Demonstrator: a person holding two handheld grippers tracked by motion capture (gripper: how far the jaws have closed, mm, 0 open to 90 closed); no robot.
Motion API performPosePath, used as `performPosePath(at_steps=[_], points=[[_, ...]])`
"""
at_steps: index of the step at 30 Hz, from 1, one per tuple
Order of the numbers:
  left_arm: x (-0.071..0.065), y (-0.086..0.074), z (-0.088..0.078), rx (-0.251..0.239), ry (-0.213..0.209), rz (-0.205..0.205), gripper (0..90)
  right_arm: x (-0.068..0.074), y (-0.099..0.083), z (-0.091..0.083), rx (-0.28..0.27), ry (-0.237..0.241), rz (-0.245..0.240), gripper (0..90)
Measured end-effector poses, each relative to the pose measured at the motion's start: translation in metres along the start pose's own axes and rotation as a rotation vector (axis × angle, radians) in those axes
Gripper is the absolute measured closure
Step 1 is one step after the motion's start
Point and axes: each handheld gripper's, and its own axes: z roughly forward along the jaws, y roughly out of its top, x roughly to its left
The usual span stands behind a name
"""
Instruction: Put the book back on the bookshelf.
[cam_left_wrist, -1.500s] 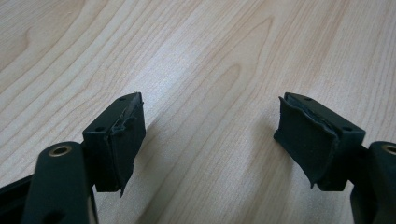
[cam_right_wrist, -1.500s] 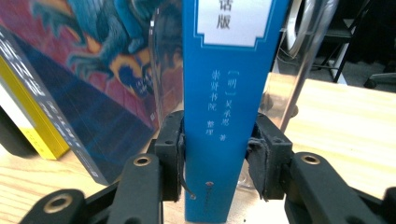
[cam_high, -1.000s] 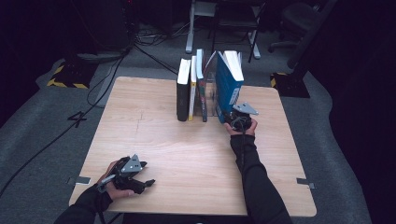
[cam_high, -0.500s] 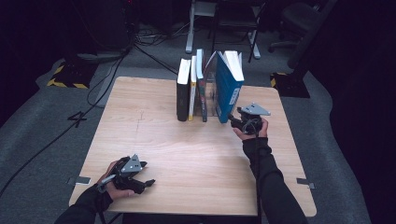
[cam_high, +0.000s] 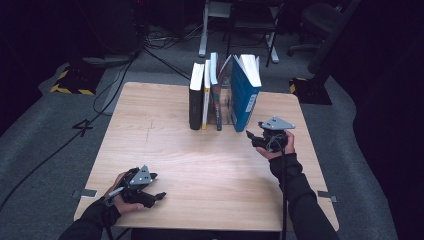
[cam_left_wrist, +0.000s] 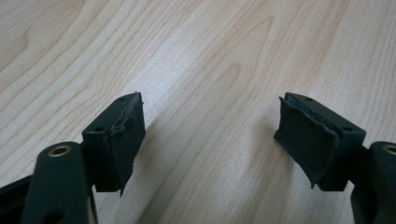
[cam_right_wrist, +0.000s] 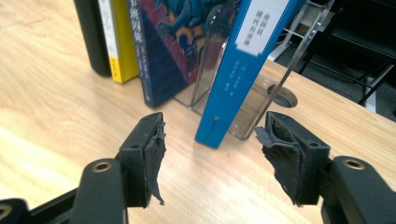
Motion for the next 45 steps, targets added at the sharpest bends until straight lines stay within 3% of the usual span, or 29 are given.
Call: performPosePath(at_steps=[16,19,39,45], points=[[0.0,0.0,0.0,0.0,0.0,0.0,23.3,0.005,-0.019,-0.027,0.048,0.057,-0.04,37.7],[0.0,0.0,0.0,0.0,0.0,0.0,23.3,0.006,-0.022,-0.032,0.059,0.048,-0.07,37.4],[0.0,0.0,0.0,0.0,0.001,0.0,23.2,0.006,-0.052,-0.062,0.112,0.065,-0.117,34.3],[0.0,0.0,0.0,0.001,0.001,-0.001,23.0,0.005,-0.067,-0.072,0.112,0.112,-0.117,31.1]])
